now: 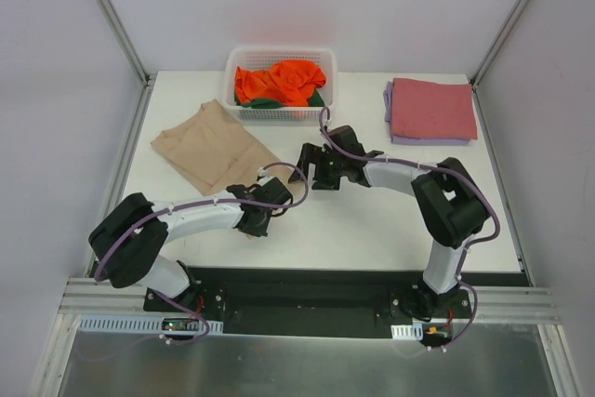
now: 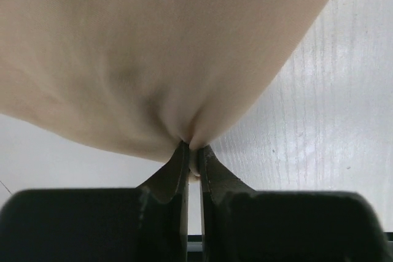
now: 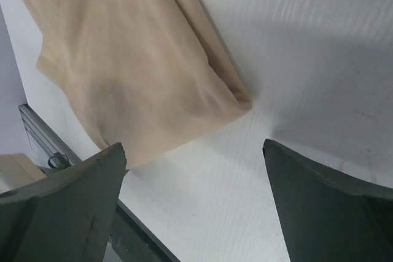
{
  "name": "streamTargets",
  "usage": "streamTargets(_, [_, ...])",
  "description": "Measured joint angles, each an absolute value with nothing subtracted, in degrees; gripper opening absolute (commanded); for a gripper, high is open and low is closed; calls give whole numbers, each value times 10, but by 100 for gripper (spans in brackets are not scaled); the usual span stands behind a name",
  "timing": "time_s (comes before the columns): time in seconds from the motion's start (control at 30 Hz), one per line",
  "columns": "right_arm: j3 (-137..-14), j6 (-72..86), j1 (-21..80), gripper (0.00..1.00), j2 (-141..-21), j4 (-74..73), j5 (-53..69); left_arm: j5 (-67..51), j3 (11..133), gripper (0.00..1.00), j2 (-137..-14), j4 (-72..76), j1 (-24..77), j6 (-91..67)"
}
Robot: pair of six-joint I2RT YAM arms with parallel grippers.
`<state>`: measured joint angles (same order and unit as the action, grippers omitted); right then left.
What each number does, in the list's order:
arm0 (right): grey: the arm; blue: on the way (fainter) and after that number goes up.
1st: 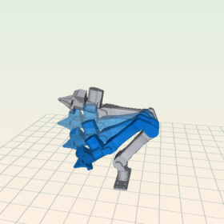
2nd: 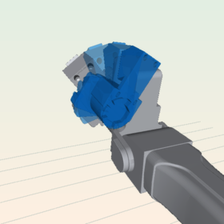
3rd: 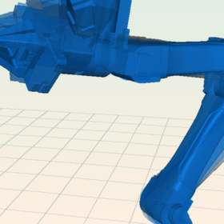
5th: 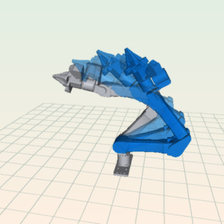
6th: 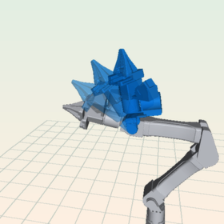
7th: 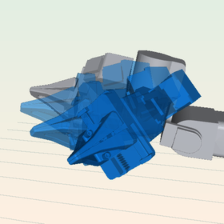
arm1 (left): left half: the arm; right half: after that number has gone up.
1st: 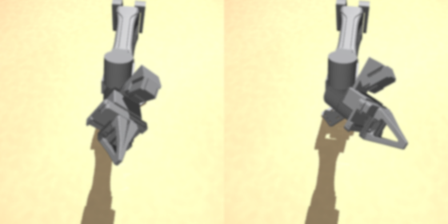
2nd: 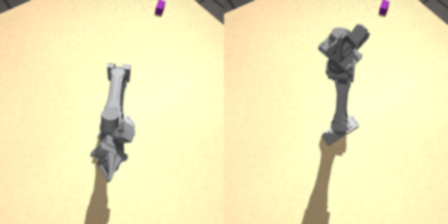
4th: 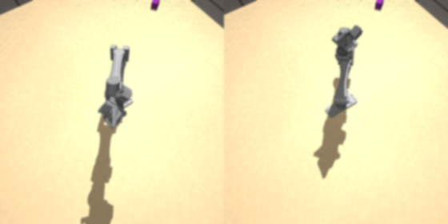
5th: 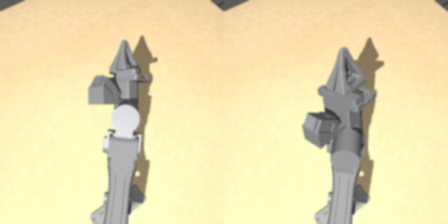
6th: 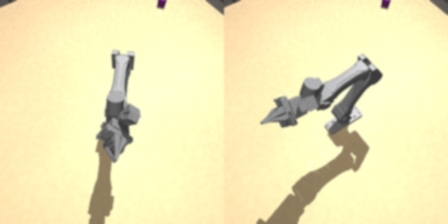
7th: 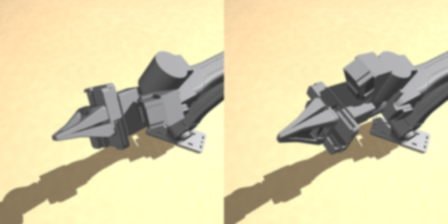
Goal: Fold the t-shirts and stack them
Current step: Grab one side of the 2/3 rectangular tshirt with both arms
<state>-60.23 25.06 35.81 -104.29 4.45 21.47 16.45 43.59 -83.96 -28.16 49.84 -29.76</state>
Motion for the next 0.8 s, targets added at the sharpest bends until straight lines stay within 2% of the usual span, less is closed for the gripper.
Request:
streamTargets(0.13, [-625, 265, 358, 84, -1068, 46, 219, 175, 442, 0, -846, -287, 507, -300])
streamTargets(0.33, [-634, 293, 358, 60, -1088, 41, 198, 180, 448, 0, -852, -293, 513, -300])
streamTargets(0.47, [-638, 310, 358, 50, -1098, 38, 184, 180, 449, 0, -853, -293, 517, -300])
streamTargets(0.57, [-647, 317, 358, 36, -1109, 38, 182, 180, 451, 0, -854, -294, 518, -300])
streamTargets(0.73, [-654, 324, 358, 1, -1124, 37, 173, 180, 454, 0, -858, -296, 518, -301])
streamTargets(0.8, [-654, 321, 358, 0, -1126, 36, 169, 177, 456, 0, -859, -296, 519, -302])
